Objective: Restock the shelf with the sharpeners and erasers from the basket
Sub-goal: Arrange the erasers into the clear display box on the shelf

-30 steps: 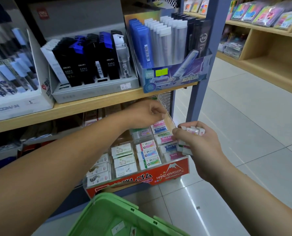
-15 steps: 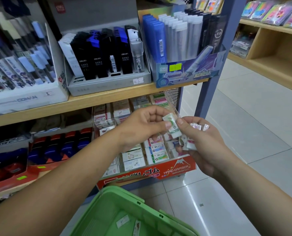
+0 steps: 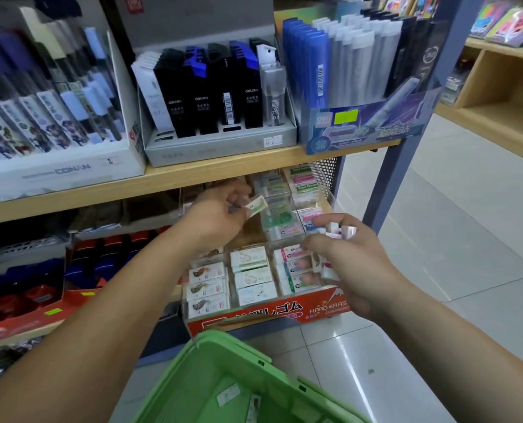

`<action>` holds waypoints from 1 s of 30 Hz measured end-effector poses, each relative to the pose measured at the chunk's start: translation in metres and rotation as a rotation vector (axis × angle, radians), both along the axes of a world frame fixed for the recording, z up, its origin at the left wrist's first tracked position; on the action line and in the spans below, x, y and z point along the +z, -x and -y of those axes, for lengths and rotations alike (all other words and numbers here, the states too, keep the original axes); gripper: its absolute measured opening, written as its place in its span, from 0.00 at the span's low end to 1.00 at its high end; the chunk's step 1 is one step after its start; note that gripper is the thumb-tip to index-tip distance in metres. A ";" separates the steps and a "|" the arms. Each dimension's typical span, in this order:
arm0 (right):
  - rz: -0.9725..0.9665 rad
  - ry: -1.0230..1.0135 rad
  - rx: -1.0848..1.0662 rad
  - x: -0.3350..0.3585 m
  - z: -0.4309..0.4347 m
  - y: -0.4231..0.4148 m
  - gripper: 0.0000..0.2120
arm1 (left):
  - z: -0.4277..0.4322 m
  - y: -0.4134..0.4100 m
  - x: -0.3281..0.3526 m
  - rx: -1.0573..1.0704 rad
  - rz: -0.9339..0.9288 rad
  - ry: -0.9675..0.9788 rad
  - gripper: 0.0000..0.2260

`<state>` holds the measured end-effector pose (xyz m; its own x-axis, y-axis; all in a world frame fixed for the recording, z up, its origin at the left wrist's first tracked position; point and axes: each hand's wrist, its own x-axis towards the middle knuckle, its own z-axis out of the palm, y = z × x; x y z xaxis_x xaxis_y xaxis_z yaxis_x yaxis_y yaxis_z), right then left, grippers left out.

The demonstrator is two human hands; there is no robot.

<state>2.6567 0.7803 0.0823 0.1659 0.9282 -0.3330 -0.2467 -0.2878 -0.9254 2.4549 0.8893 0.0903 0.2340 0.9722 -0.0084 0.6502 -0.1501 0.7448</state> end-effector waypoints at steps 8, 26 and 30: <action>0.039 0.003 0.062 -0.001 -0.005 0.033 0.14 | -0.014 0.019 -0.013 -0.016 -0.335 0.005 0.07; -0.243 -0.026 0.102 -0.006 -0.011 0.034 0.20 | 0.017 0.012 0.016 -0.329 0.222 0.275 0.07; -0.259 -0.012 0.053 -0.005 -0.010 0.034 0.19 | 0.016 0.012 0.014 -0.385 0.272 0.288 0.08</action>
